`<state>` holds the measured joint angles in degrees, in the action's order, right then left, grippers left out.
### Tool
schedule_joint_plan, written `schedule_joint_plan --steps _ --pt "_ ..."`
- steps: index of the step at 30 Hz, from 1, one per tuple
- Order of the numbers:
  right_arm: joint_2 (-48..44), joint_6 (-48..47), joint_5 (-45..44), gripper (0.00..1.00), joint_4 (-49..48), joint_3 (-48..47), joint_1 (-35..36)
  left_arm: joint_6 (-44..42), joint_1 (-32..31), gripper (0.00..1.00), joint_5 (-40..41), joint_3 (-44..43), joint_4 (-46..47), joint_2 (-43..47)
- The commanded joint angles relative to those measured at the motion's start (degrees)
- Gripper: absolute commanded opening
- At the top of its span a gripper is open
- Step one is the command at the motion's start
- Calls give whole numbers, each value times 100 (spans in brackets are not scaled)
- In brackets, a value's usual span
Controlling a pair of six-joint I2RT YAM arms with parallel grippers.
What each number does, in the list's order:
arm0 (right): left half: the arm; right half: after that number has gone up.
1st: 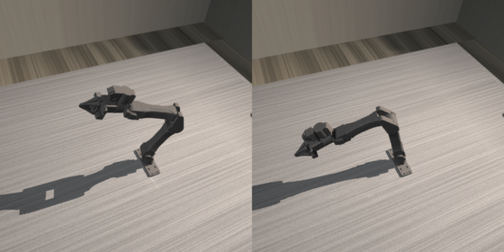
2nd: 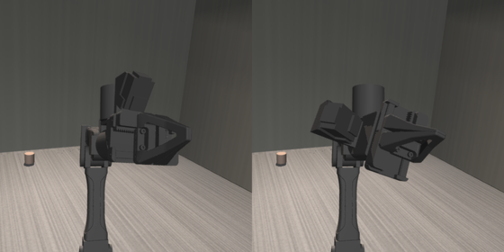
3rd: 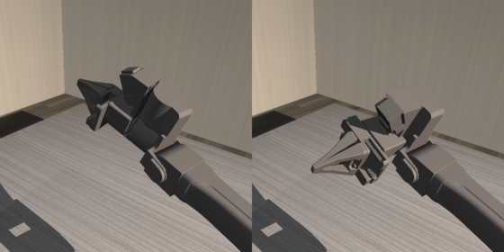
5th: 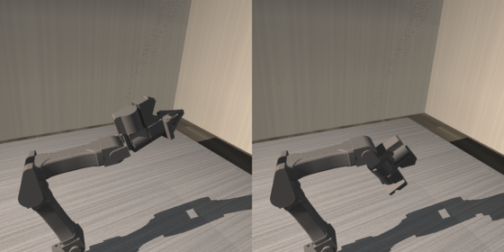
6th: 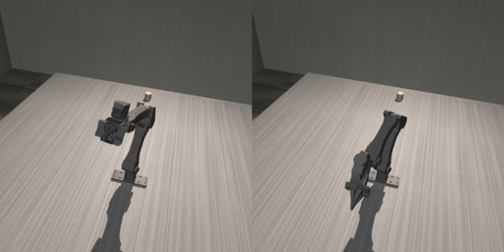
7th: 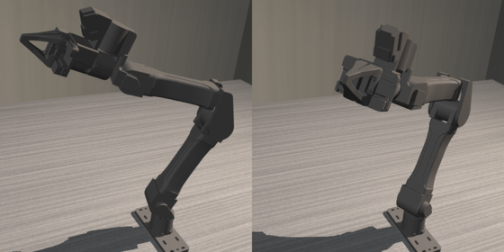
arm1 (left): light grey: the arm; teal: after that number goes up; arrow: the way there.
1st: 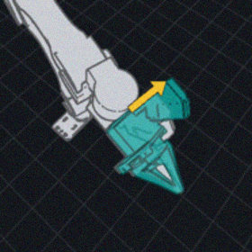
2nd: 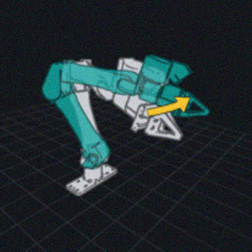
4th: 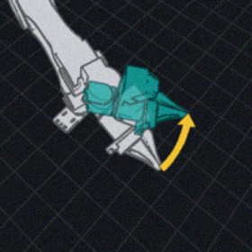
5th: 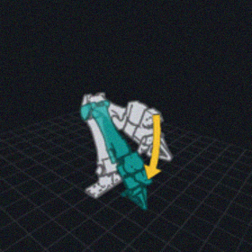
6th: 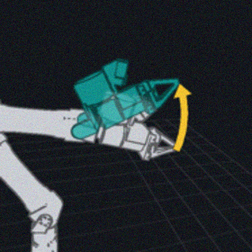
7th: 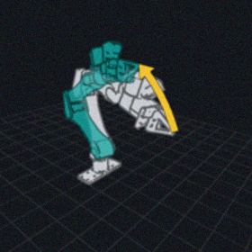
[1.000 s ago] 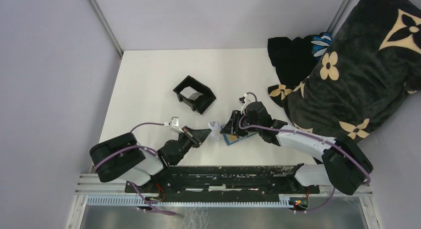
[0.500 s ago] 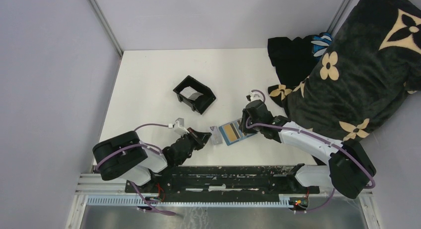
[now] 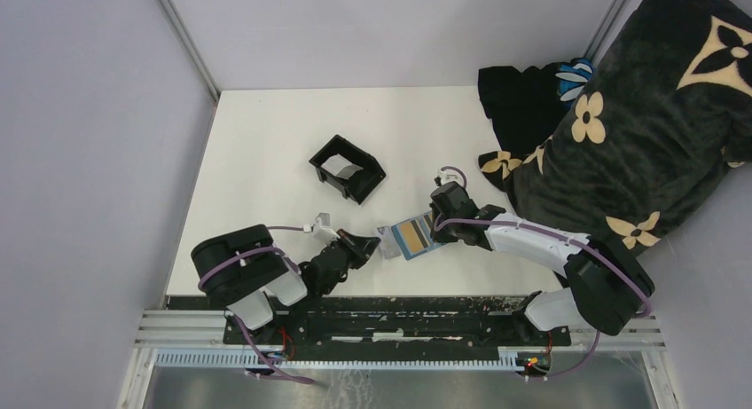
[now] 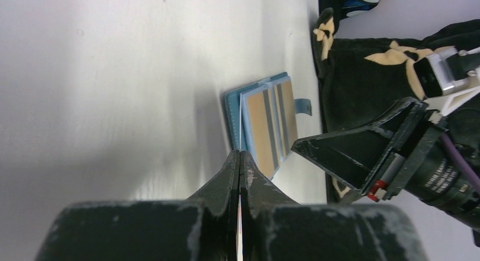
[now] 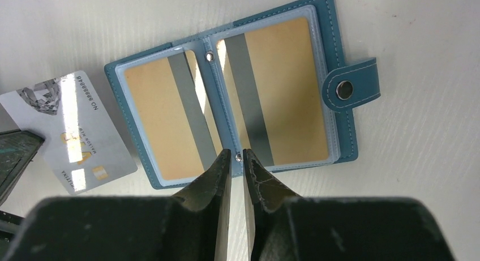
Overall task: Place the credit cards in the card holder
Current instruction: Adjust the credit card.
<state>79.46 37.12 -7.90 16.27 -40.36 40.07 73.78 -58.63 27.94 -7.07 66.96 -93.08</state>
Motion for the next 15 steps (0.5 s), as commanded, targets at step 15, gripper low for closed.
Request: schedule_joint_plan --steps 15 --pt "192 -113 -54 18 -327 -146 5 394 -25 3 19 -236 474 -92"
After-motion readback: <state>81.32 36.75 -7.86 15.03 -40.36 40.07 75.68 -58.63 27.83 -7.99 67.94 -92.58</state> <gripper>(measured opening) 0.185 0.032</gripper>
